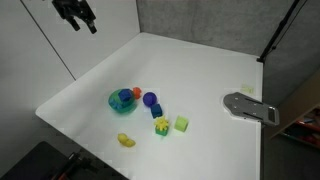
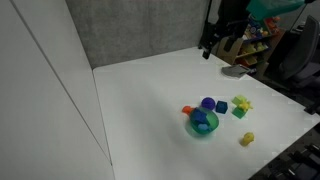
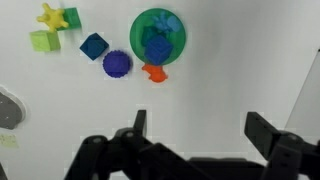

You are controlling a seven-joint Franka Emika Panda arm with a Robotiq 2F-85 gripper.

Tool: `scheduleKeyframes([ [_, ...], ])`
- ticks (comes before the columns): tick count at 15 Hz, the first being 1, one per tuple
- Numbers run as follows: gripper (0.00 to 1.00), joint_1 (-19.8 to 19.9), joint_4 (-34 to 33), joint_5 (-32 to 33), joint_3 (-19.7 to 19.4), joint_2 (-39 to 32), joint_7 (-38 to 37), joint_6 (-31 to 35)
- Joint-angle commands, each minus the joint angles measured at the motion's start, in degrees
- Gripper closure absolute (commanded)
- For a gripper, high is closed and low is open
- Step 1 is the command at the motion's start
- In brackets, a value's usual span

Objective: Pick up the orange toy and put it in the green bowl

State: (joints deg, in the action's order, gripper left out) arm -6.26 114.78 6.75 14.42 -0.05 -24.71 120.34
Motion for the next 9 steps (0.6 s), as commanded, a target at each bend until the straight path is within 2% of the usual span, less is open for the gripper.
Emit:
scheduleKeyframes([
  [1,0.00,-1.6,-3.5,0.9,-2.2,-6.4,-3.0,4.1],
  [9,0.00,-3.6,-8.8,-0.6,-7.6,-20.5,-2.2,11.2],
])
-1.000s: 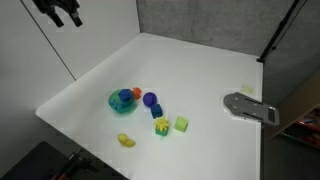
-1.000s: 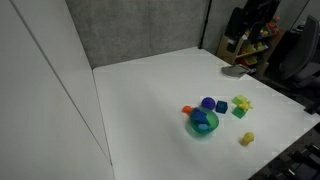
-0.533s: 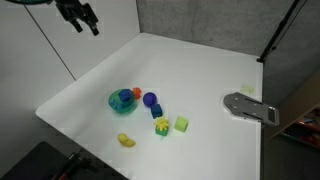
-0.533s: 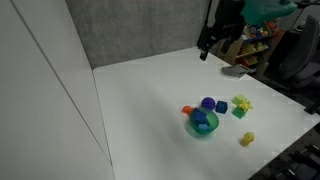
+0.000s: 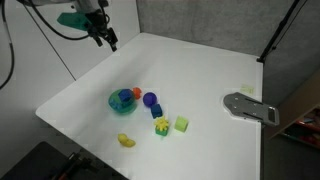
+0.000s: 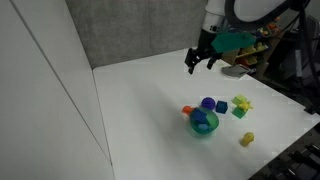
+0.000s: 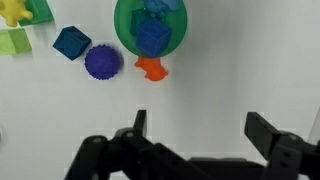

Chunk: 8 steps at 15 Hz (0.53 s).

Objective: Pick up the orange toy and put it in the green bowl

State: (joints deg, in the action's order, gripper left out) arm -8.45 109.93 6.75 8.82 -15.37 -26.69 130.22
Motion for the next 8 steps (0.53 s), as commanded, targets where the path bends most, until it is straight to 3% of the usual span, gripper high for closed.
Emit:
scheduleKeyframes([
  [1,0.00,-1.6,-4.7,-0.7,-2.6,-7.0,0.1,2.0],
  [8,0.00,-3.7,-8.4,-0.9,-5.8,-18.4,1.6,6.3],
])
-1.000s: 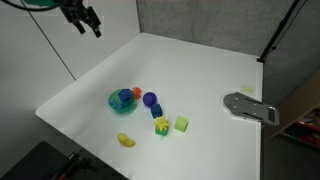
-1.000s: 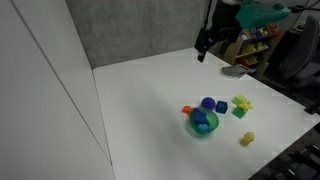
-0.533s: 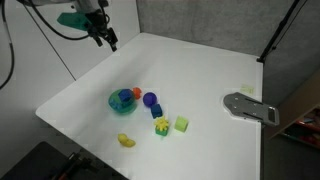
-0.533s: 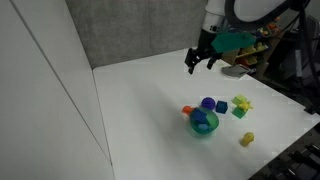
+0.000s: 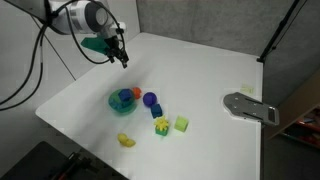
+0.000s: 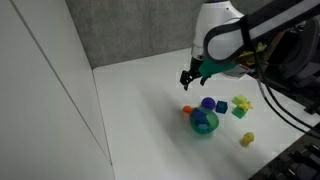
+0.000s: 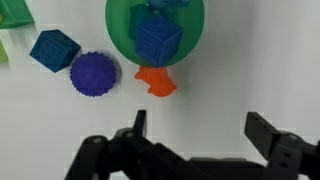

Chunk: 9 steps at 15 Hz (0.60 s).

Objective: Pick up the orange toy and put it in the green bowl

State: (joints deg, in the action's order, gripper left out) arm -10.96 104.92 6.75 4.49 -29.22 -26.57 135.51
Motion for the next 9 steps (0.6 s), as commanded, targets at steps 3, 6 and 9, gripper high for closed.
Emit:
scheduleKeyframes([
  [3,0.00,-1.3,-5.4,-1.5,-2.3,-9.3,2.2,2.4],
  [6,0.00,-1.1,-8.1,-2.4,-2.9,-13.9,3.0,2.8],
  [9,0.00,-1.2,-11.0,-2.7,-3.7,-17.8,3.1,2.4],
])
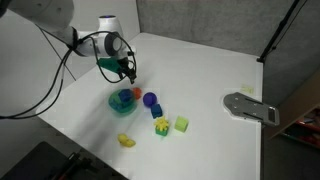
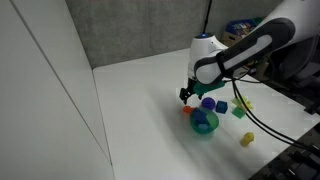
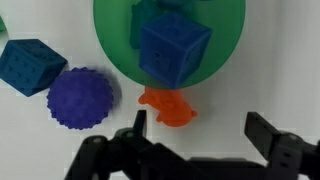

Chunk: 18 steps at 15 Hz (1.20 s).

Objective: Pick up the orange toy and put it in the green bowl

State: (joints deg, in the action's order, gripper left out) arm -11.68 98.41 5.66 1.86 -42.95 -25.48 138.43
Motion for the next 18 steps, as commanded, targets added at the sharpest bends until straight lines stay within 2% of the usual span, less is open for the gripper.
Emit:
scheduleKeyframes([
  [1,0.00,-0.4,-5.5,-1.8,-1.2,-5.3,2.1,-0.6],
  [7,0.00,-0.2,-11.3,-3.1,-1.8,-11.0,2.6,-2.4],
  [18,0.00,-0.5,-17.4,-3.0,-3.3,-18.1,2.3,-5.7],
])
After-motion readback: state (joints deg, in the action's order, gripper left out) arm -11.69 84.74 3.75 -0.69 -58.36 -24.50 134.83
